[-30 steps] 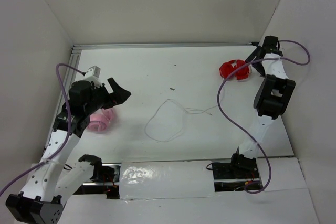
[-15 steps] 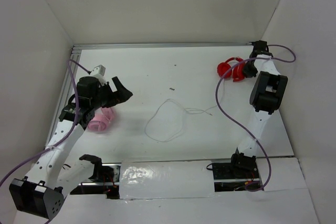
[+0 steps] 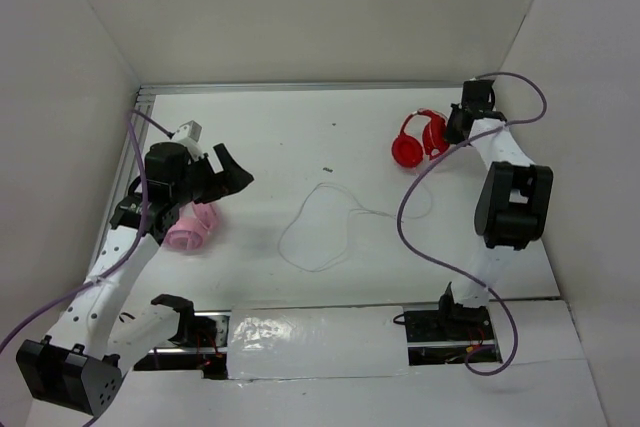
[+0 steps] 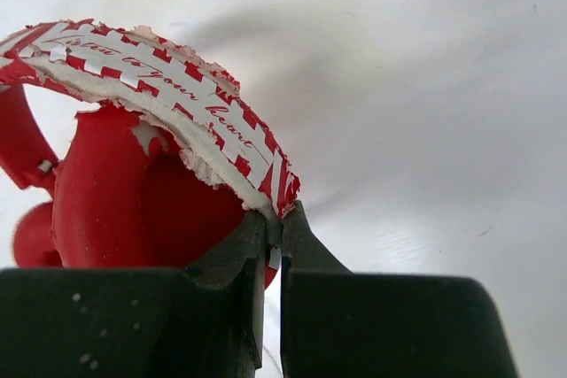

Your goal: Wrap the headphones

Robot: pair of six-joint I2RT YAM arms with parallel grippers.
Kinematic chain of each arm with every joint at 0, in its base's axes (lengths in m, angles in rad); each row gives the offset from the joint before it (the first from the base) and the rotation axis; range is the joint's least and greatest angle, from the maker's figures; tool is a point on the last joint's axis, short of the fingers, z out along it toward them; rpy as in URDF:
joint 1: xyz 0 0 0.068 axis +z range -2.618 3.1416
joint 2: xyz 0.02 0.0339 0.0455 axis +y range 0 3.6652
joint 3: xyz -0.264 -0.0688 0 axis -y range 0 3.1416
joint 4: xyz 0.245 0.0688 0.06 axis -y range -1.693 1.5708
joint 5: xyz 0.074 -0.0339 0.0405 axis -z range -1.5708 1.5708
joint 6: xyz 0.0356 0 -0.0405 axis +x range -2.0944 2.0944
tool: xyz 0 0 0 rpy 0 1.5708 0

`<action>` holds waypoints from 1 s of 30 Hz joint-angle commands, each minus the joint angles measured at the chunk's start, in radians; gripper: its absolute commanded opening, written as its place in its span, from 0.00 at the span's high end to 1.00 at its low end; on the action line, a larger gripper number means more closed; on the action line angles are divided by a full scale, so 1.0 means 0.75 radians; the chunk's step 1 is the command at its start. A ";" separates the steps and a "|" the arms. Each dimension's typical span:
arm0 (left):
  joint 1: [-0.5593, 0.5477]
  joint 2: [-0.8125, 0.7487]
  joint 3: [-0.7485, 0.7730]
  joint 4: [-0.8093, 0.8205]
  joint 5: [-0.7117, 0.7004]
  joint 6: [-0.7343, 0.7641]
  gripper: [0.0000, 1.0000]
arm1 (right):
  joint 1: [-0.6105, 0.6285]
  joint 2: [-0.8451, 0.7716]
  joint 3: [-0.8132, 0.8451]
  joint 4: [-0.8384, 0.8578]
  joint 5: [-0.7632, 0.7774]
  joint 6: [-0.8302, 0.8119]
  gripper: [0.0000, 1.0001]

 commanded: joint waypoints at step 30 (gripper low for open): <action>-0.399 0.065 0.136 0.350 0.771 0.484 0.04 | 1.081 -1.139 -0.496 0.257 -0.322 -0.160 1.00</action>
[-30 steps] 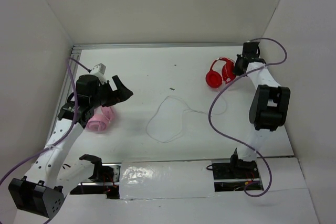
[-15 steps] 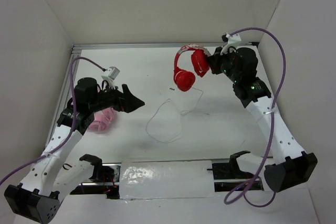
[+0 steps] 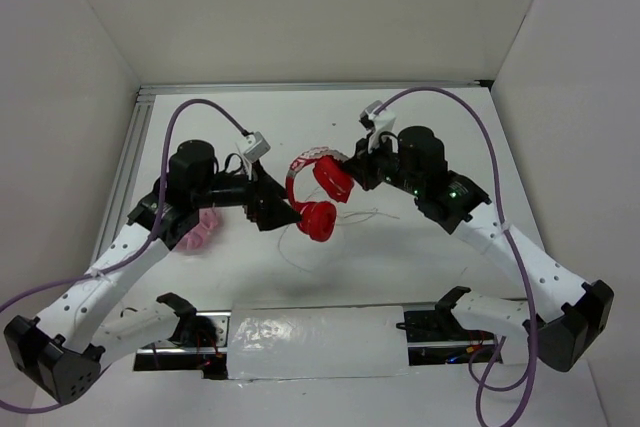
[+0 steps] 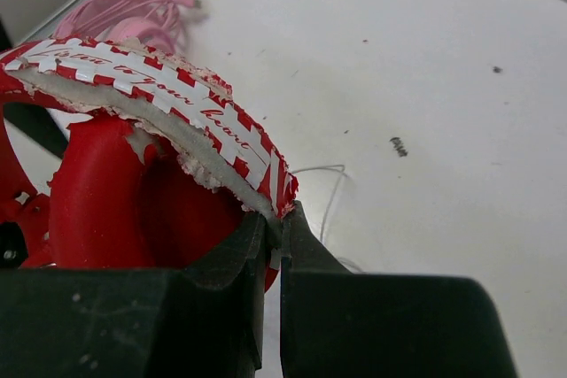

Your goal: Wrap the headphones

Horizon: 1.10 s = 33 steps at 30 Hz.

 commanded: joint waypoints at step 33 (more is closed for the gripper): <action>-0.147 0.156 0.300 -0.134 -0.699 -0.298 1.00 | 0.526 0.043 0.002 0.136 0.767 0.109 0.63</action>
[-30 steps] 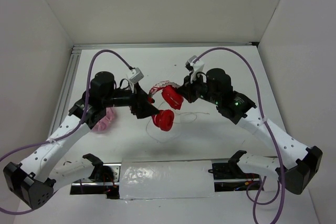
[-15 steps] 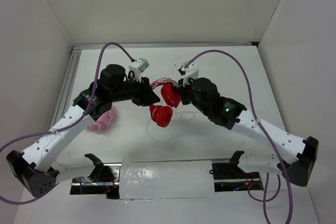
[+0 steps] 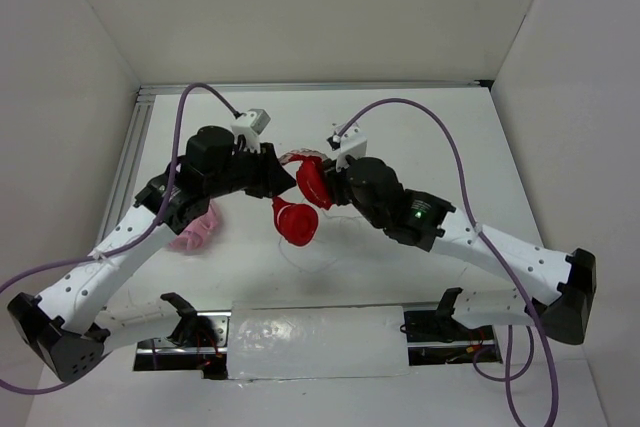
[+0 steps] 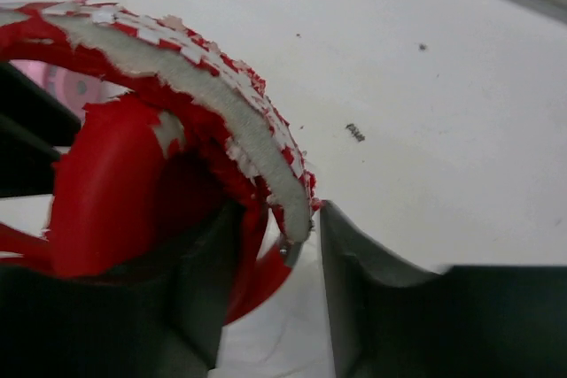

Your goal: Wrap the headphones

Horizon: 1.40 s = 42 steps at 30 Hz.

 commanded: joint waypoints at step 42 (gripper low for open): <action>-0.002 0.151 0.346 -0.340 -0.535 -0.577 1.00 | 0.553 -0.188 -0.330 0.199 0.588 -0.197 0.12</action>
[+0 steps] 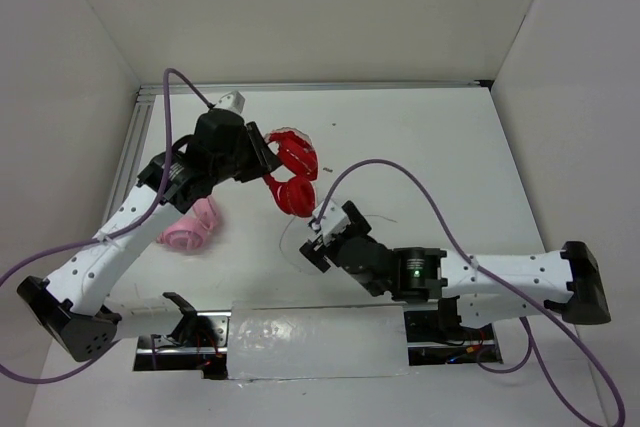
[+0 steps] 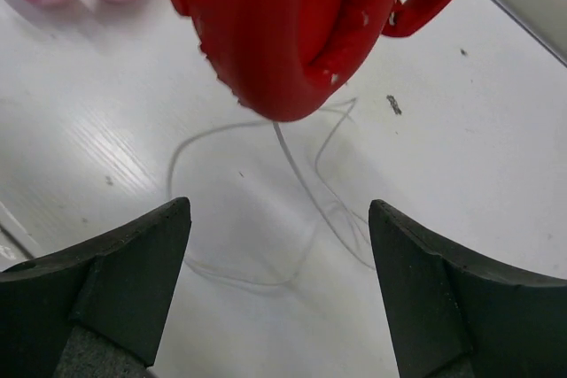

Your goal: Wrap the headphones

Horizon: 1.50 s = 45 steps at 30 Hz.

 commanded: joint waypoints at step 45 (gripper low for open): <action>-0.046 -0.259 -0.383 0.612 0.723 0.742 1.00 | -0.691 -0.118 0.269 -0.082 -1.256 -0.260 1.00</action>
